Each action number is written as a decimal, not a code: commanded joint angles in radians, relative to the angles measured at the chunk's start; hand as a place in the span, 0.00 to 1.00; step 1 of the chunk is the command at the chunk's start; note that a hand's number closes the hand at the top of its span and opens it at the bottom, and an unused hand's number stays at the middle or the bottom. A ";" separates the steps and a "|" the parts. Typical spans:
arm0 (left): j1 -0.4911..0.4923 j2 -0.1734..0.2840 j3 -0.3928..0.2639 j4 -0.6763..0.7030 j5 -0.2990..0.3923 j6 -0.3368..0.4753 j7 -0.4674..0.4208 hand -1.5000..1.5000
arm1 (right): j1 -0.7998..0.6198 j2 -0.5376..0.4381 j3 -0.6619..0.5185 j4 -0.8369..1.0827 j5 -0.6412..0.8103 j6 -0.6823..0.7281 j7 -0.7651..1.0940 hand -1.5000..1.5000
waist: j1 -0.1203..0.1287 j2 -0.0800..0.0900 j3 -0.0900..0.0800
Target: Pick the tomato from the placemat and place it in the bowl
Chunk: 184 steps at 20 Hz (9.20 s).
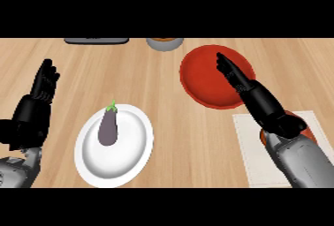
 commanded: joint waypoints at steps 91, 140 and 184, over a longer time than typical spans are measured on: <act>0.091 -0.418 0.021 -0.025 -0.179 -0.557 0.082 0.50 | 0.229 0.052 -0.270 0.254 1.045 -0.059 0.621 1.00 | -0.006 -0.001 -0.009; 0.015 -0.457 0.079 0.060 -0.203 -0.607 0.069 0.50 | -0.578 0.217 -0.117 0.793 1.236 -0.403 0.520 1.00 | 0.007 0.005 -0.009; 0.034 -0.434 0.151 0.059 -0.166 -0.672 0.056 0.50 | -0.257 -0.284 -0.868 1.048 0.394 -0.016 -0.307 0.00 | -0.009 0.002 -0.008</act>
